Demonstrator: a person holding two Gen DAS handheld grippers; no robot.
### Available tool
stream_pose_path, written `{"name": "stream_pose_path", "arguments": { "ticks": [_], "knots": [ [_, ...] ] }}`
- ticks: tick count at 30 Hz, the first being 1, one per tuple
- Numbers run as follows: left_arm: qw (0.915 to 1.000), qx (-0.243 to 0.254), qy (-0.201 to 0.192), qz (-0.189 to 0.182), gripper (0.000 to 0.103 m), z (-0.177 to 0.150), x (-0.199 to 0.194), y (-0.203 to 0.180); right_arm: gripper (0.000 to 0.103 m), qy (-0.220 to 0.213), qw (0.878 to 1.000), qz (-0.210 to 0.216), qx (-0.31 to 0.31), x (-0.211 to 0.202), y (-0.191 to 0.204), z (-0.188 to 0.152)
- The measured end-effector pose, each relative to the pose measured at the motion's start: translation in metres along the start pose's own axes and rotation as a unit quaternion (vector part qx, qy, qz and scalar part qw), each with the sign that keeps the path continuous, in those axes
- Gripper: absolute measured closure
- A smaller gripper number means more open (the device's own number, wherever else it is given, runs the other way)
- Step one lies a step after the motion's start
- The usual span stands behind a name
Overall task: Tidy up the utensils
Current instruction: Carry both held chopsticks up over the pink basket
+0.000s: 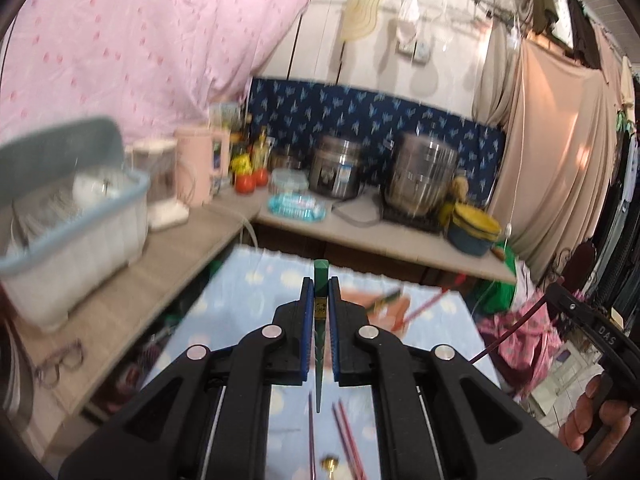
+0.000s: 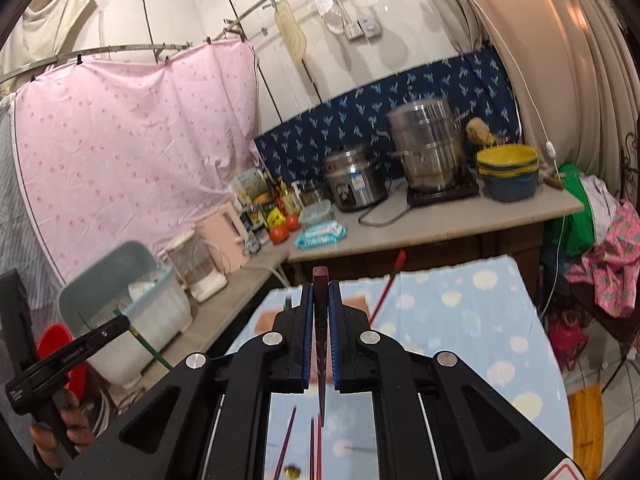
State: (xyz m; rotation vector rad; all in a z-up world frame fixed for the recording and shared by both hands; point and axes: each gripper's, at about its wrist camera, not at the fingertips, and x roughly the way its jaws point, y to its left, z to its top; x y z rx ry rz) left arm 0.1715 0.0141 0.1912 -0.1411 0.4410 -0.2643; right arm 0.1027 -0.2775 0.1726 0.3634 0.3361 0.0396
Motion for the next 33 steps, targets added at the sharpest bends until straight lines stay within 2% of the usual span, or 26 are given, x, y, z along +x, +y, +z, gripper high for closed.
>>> {"name": "stream_pose_path", "arguments": {
  "ticks": [7,14,19,24,33],
  "knots": [
    [0.9986,0.002,-0.053,-0.001,0.096,0.058,0.025,-0.011,0.096,-0.046,0.999,0.002,0.008,0.038,0.001,0.054],
    [0.9972,0.01,-0.074,0.002,0.096,0.083,0.064,-0.018,0.096,-0.055,0.998,0.0,0.009,0.086,0.004,0.077],
    [0.9985,0.005,-0.054,0.003,0.096,0.077,0.101,-0.016,0.096,-0.029,0.999,-0.002,0.012,0.125,0.001,0.067],
    [0.9997,0.002,-0.02,0.01,0.096,0.054,0.127,-0.008,0.096,0.012,1.0,-0.005,0.008,0.157,-0.002,0.044],
    [0.9996,-0.005,0.016,0.022,0.096,0.033,0.152,0.002,0.096,0.051,0.999,-0.015,-0.003,0.183,-0.003,0.018]
  ]
}}
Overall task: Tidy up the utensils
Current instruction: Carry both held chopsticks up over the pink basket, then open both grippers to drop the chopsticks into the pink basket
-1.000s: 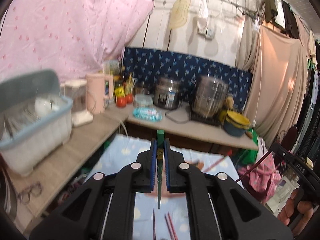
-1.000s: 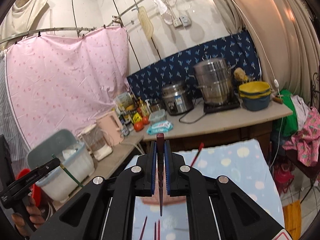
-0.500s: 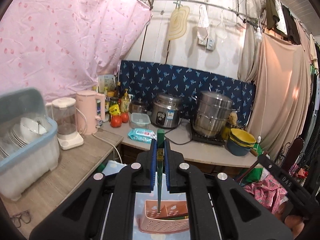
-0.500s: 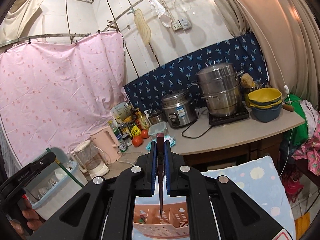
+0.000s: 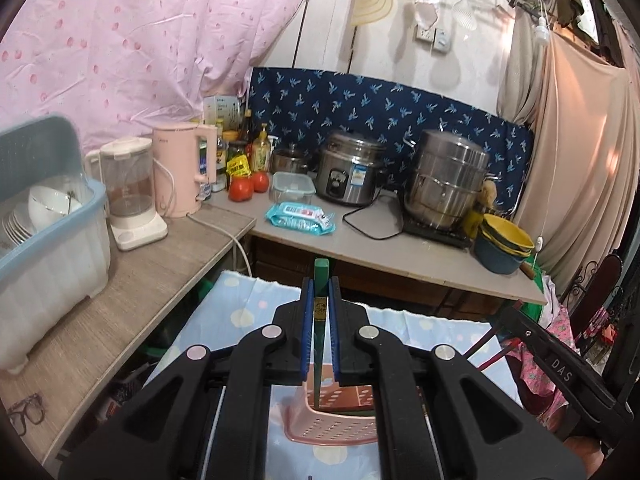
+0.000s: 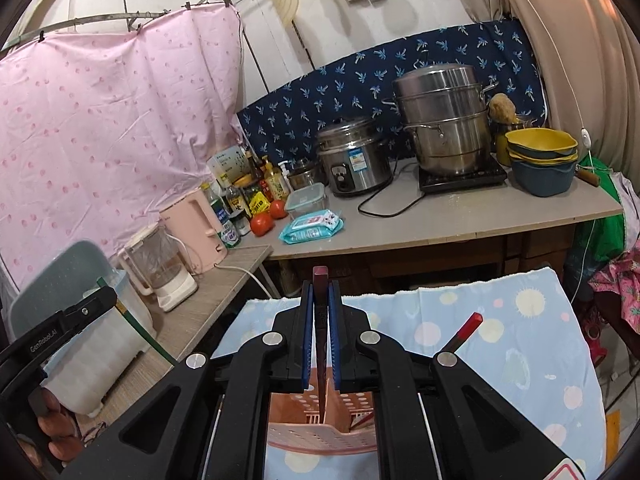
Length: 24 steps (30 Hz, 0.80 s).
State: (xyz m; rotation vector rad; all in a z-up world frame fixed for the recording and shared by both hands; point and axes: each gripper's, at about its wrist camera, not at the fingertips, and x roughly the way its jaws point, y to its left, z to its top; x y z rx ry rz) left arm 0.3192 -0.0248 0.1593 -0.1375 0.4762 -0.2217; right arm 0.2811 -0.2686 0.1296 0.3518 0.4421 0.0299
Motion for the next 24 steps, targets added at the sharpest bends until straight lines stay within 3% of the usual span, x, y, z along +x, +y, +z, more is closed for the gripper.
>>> {"name": "stream_pose_path", "arguments": {
  "ticks": [4,5,6,8,18,24],
  "knots": [
    [1.0,-0.004,0.009,0.002,0.094,-0.005,0.003,0.001,0.092,0.008,1.0,-0.001,-0.006,0.004,0.001,-0.003],
    [0.9999,-0.006,0.012,0.007,0.086,-0.006,0.004,0.002,0.087,0.004,1.0,-0.003,-0.006,0.003,0.001,-0.003],
    [0.9998,-0.008,0.014,0.01,0.07,-0.006,0.004,0.002,0.079,-0.001,1.0,-0.008,-0.005,0.001,0.001,-0.003],
    [0.9997,-0.014,0.011,0.018,0.06,-0.006,0.002,0.004,0.075,-0.006,1.0,-0.007,0.0,-0.003,0.0,-0.003],
    [0.9996,-0.012,0.011,0.021,0.06,-0.013,-0.02,0.008,0.075,-0.004,1.0,-0.003,-0.012,-0.025,0.007,-0.01],
    [0.9996,-0.004,0.02,0.021,0.06,-0.033,-0.043,0.01,0.075,0.003,1.0,-0.004,-0.03,-0.047,0.015,-0.028]
  ]
}}
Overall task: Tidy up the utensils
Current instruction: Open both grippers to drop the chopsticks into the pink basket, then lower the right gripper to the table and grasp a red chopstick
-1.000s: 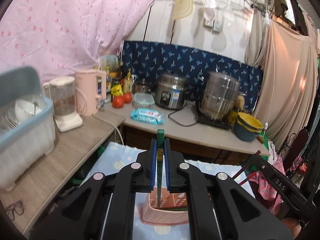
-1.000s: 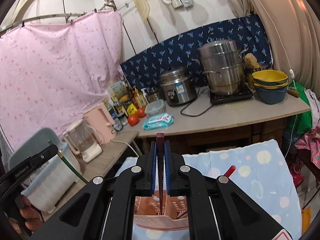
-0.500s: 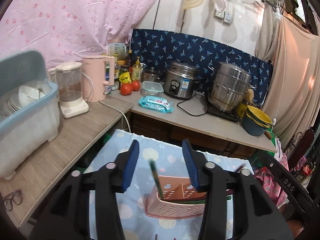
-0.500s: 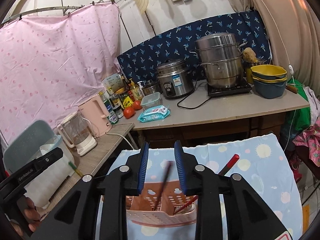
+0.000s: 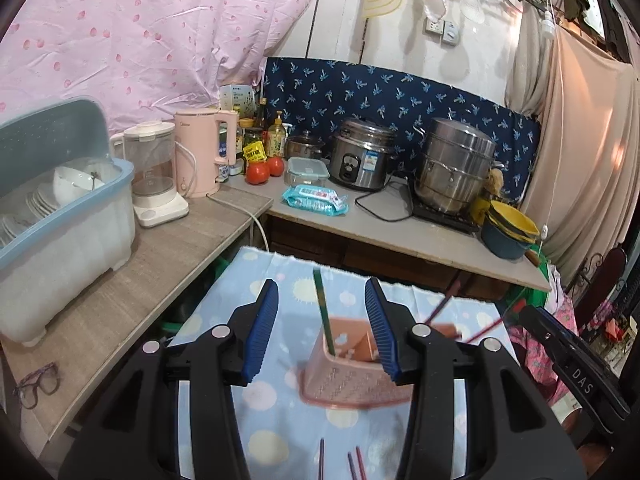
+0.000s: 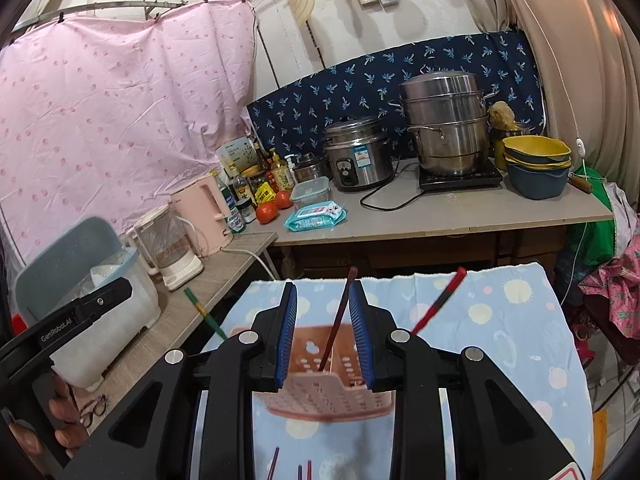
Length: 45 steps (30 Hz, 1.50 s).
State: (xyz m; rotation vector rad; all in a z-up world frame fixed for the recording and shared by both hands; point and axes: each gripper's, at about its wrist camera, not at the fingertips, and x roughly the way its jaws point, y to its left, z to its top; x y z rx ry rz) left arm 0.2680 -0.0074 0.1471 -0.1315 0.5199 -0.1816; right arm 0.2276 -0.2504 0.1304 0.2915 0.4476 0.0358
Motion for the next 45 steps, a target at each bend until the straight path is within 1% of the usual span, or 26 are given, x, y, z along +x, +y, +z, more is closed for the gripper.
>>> {"name": "stream_pose_path", "arguments": {
  "ticks": [4,9,15,19,23,30,33,37,38,41,45],
  "knots": [
    [0.9998,0.003,0.02,0.002,0.06,-0.022,-0.009,0.003,0.075,0.018,1.0,0.001,-0.006,-0.015,0.004,-0.024],
    [0.9987,0.008,0.049,0.004,0.06,-0.058,-0.02,0.006,0.075,0.04,0.999,0.002,-0.006,-0.032,0.004,-0.056],
    [0.9962,0.009,0.086,0.008,0.06,-0.102,-0.033,0.011,0.075,0.07,0.997,-0.014,-0.016,-0.054,0.005,-0.105],
    [0.9929,0.008,0.117,0.019,0.06,-0.138,-0.038,0.016,0.075,0.102,0.995,-0.02,-0.013,-0.067,0.001,-0.144],
    [0.9881,0.0,0.152,0.022,0.06,-0.173,-0.042,0.026,0.075,0.134,0.991,-0.026,-0.006,-0.076,-0.002,-0.179],
    [0.9782,0.005,0.205,0.03,0.06,-0.228,-0.049,0.034,0.075,0.181,0.983,-0.033,-0.005,-0.085,-0.004,-0.228],
    [0.9743,0.005,0.223,0.032,0.06,-0.246,-0.049,0.035,0.075,0.203,0.979,-0.031,-0.01,-0.085,0.001,-0.248],
    [0.9722,0.007,0.232,0.032,0.06,-0.263,-0.052,0.036,0.078,0.22,0.975,-0.025,-0.02,-0.083,0.009,-0.268],
    [0.9717,0.007,0.234,0.031,0.06,-0.266,-0.052,0.036,0.079,0.223,0.974,-0.023,-0.02,-0.082,0.01,-0.271],
    [0.9697,0.007,0.242,0.032,0.06,-0.275,-0.053,0.036,0.084,0.234,0.972,-0.017,-0.028,-0.079,0.017,-0.281],
    [0.9682,0.005,0.248,0.031,0.06,-0.281,-0.053,0.037,0.089,0.241,0.97,-0.014,-0.03,-0.075,0.018,-0.285]
  ]
}}
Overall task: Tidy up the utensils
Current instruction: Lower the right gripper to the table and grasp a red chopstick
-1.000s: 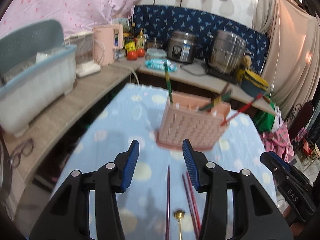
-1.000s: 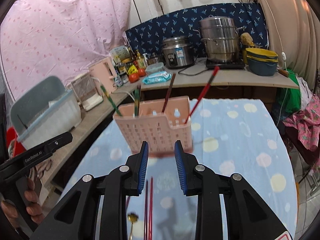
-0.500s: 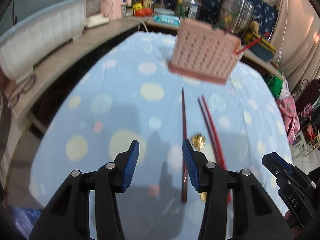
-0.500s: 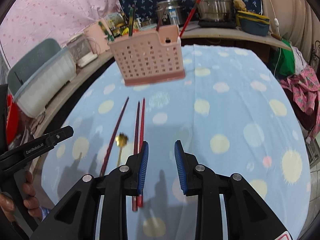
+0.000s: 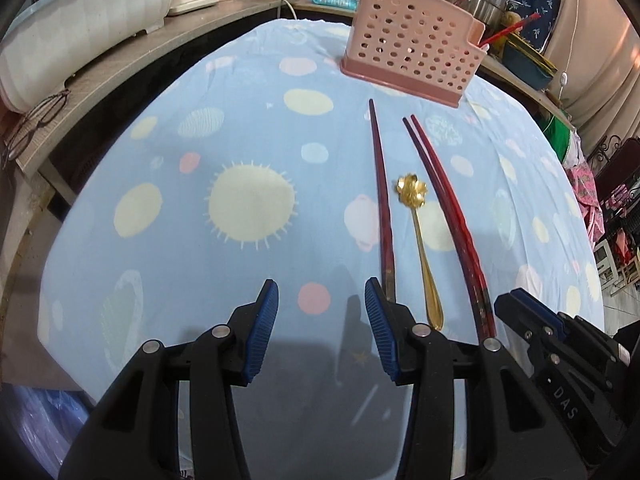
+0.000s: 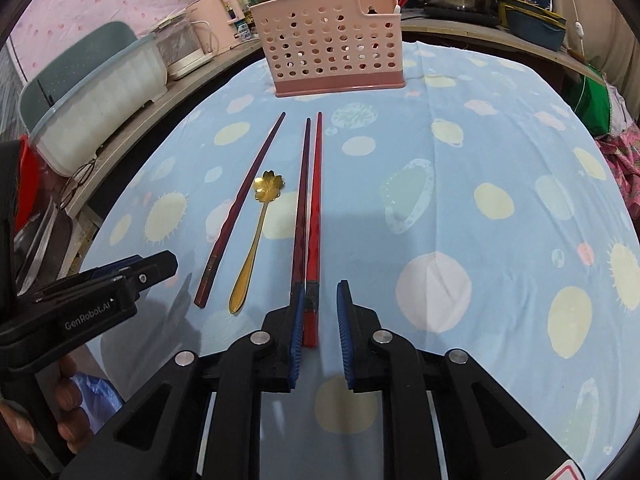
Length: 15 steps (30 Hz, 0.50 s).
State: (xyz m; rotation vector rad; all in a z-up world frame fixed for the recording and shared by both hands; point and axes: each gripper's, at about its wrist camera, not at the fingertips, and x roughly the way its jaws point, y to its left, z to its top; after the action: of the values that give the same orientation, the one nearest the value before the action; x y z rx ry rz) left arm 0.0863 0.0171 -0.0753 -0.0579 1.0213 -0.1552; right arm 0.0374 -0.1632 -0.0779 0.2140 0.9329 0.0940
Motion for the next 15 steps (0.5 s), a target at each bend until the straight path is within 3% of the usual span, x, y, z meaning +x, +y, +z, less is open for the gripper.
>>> {"name": "stream_pose_path", "arguments": {
  "ticks": [15],
  "knots": [
    [0.9998,0.012,0.01,-0.012,0.06,-0.005,0.006,-0.01,0.093,0.011,1.0,0.005,-0.007,0.009,0.001,0.0]
  ]
}}
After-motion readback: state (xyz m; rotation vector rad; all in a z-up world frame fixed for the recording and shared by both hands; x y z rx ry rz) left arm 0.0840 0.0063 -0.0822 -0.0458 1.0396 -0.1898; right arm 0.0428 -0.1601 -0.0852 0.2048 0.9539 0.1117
